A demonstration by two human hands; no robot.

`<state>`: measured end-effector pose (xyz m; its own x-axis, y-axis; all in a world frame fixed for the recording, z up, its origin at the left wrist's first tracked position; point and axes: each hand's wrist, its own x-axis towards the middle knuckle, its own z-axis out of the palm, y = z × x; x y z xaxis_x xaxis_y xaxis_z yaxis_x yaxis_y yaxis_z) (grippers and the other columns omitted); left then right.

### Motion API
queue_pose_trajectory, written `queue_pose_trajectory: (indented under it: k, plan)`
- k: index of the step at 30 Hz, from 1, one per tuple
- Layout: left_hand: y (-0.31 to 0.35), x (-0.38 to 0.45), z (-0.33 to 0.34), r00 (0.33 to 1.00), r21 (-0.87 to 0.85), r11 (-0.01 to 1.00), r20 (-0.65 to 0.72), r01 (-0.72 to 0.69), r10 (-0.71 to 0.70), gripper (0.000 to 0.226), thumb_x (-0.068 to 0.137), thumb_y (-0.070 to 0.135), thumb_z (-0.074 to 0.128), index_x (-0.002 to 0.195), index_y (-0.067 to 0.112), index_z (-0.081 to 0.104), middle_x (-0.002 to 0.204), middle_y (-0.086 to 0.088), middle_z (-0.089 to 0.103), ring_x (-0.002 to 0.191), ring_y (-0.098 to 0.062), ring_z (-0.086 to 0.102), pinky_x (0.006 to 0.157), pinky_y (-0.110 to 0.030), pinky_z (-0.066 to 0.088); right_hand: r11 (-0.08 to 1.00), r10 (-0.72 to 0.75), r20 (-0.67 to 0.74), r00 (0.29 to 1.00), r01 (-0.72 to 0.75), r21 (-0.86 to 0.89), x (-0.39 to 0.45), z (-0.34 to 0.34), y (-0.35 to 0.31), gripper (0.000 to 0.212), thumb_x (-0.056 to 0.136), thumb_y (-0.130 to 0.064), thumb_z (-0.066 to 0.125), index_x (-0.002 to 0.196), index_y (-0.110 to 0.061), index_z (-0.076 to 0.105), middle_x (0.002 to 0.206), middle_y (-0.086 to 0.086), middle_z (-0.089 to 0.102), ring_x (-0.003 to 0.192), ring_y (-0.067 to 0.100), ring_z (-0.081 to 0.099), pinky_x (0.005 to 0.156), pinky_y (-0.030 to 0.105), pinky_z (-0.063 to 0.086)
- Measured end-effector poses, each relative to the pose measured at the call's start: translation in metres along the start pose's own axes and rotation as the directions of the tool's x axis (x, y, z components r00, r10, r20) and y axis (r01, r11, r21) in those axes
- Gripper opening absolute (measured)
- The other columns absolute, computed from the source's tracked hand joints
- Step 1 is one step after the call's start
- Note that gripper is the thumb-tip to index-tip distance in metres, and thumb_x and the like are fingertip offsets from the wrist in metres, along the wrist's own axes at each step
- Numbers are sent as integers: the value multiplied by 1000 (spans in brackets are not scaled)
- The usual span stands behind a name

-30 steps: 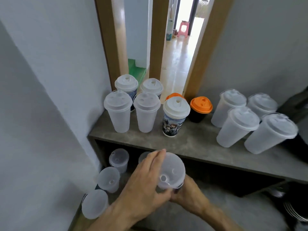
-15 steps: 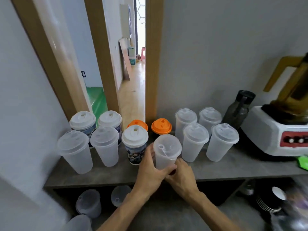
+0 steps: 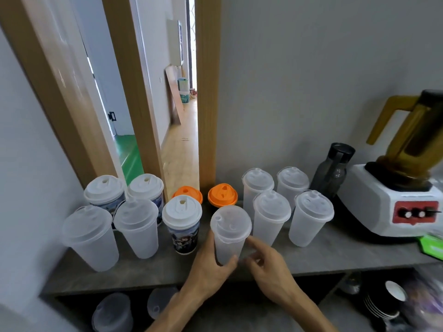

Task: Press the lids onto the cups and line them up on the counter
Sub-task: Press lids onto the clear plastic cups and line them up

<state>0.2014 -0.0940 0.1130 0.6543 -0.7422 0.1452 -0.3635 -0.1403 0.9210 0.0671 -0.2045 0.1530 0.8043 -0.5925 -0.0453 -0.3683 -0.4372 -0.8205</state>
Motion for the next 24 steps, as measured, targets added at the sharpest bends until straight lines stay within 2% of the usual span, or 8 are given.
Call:
queue_pose_trajectory:
  k: [3, 7, 11, 15, 17, 19, 21, 24]
  plan:
    - [-7, 1, 4, 998, -21, 1000, -51, 22, -23, 87, 67, 35, 89, 131, 55, 34, 130, 38, 45, 123, 19, 41, 92, 0, 36, 999, 23, -39, 999, -24, -33, -6, 2, -7, 50, 95, -3, 53, 126, -41, 57, 109, -18, 69, 93, 0, 66, 79, 15, 54]
    - [-13, -1, -2, 1000, -2, 1000, -10, 17, -17, 80, 72, 35, 86, 132, 52, 36, 128, 39, 48, 122, 17, 43, 90, 0, 38, 1000, 12, -205, 979, -15, -11, -10, -9, -11, 31, 99, -9, 54, 113, -33, 68, 104, -16, 68, 98, 0, 63, 85, 17, 52]
    - [-15, -3, -11, 997, 60, 998, 79, 11, -15, 83, 74, 28, 81, 132, 57, 30, 124, 51, 41, 119, 24, 40, 87, 4, 35, 986, -39, -316, 948, 88, 143, -4, -23, -32, 27, 103, -22, 51, 124, -32, 63, 112, -13, 70, 105, 2, 65, 94, 31, 56]
    - [-19, -5, -10, 986, 147, 989, 159, 19, -43, 79, 73, 40, 74, 130, 63, 24, 129, 40, 46, 125, 12, 44, 100, -8, 39, 995, -73, -66, 995, 77, 60, 4, -28, -56, 52, 93, -47, 63, 141, -44, 44, 129, -33, 48, 115, -5, 53, 97, 20, 48]
    - [-21, -6, -7, 984, 159, 987, 170, 31, -58, 76, 72, 45, 73, 128, 64, 25, 130, 33, 48, 125, 6, 47, 100, -13, 41, 993, -83, 7, 997, 83, -82, 5, -24, -56, 68, 85, -55, 71, 143, -47, 38, 132, -33, 42, 119, -1, 48, 103, 25, 47]
    - [-19, -6, -5, 986, 153, 988, 158, 31, -55, 73, 70, 51, 75, 123, 65, 27, 125, 40, 48, 121, 12, 46, 92, -5, 39, 985, -106, -15, 994, 103, -140, 7, -19, -51, 75, 78, -60, 76, 142, -46, 39, 139, -27, 39, 127, 0, 41, 110, 31, 44]
    - [-14, -5, -3, 991, 139, 990, 125, 28, -45, 79, 65, 59, 80, 124, 64, 27, 121, 47, 43, 116, 21, 43, 91, -1, 34, 985, -119, -42, 992, 113, -134, 8, -15, -46, 79, 73, -62, 78, 140, -47, 38, 136, -28, 37, 126, -3, 39, 108, 23, 40]
    - [-10, -4, -1, 992, 112, 993, 109, 46, -58, 87, 62, 61, 83, 128, 58, 26, 123, 41, 40, 113, 21, 41, 92, 0, 30, 974, -124, -85, 989, 105, -199, 9, -13, -44, 87, 67, -69, 79, 140, -43, 39, 127, -29, 36, 119, -4, 40, 97, 13, 34]
